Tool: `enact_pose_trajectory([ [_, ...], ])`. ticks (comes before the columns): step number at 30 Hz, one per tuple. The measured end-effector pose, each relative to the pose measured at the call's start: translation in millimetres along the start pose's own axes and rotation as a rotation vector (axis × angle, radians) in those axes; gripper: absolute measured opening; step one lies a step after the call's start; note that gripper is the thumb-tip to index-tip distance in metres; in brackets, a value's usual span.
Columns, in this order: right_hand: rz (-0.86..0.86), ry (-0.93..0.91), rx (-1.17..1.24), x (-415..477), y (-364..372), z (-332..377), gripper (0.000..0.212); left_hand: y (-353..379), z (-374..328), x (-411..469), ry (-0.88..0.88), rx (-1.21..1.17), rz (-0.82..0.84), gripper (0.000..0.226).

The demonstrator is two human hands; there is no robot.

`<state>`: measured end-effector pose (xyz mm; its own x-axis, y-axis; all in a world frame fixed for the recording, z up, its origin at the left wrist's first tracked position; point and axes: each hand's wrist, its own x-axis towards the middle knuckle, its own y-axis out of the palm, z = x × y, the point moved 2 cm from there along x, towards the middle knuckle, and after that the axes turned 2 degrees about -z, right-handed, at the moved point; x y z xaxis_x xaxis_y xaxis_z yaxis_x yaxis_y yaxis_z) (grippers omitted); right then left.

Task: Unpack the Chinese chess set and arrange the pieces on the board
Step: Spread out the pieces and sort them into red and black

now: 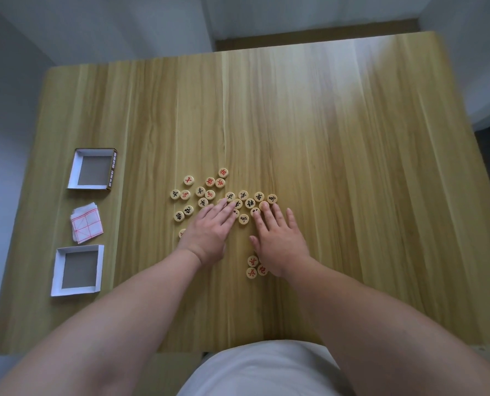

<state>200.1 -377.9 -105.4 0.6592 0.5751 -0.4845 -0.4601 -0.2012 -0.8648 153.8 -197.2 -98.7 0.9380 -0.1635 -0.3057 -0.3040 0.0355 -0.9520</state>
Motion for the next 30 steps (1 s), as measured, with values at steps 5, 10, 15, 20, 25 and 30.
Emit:
enact_pose_trajectory([
  [5,-0.041,-0.023,-0.011,0.9,-5.0,-4.5,0.067,-7.8,-7.2,13.4,-0.064,-0.037,-0.023,0.059],
  [10,-0.01,-0.081,-0.038,2.7,-5.4,-16.4,0.07,2.9,-18.4,11.3,-0.073,-0.12,-0.037,0.058],
  [15,0.028,-0.095,-0.046,6.2,-4.1,-22.9,0.07,7.6,-36.1,15.6,-0.169,-0.211,0.021,0.061],
  [20,0.018,-0.125,-0.052,7.7,-5.8,-25.9,0.07,11.5,-46.7,19.4,-0.244,-0.239,0.119,0.063],
  [25,-0.027,-0.157,-0.063,9.5,-7.0,-28.2,0.07,9.9,-45.9,20.1,-0.261,-0.144,0.075,0.062],
  [30,-0.017,-0.176,-0.063,13.5,-6.0,-31.2,0.066,11.7,-41.6,23.6,-0.338,-0.079,0.079,0.065],
])
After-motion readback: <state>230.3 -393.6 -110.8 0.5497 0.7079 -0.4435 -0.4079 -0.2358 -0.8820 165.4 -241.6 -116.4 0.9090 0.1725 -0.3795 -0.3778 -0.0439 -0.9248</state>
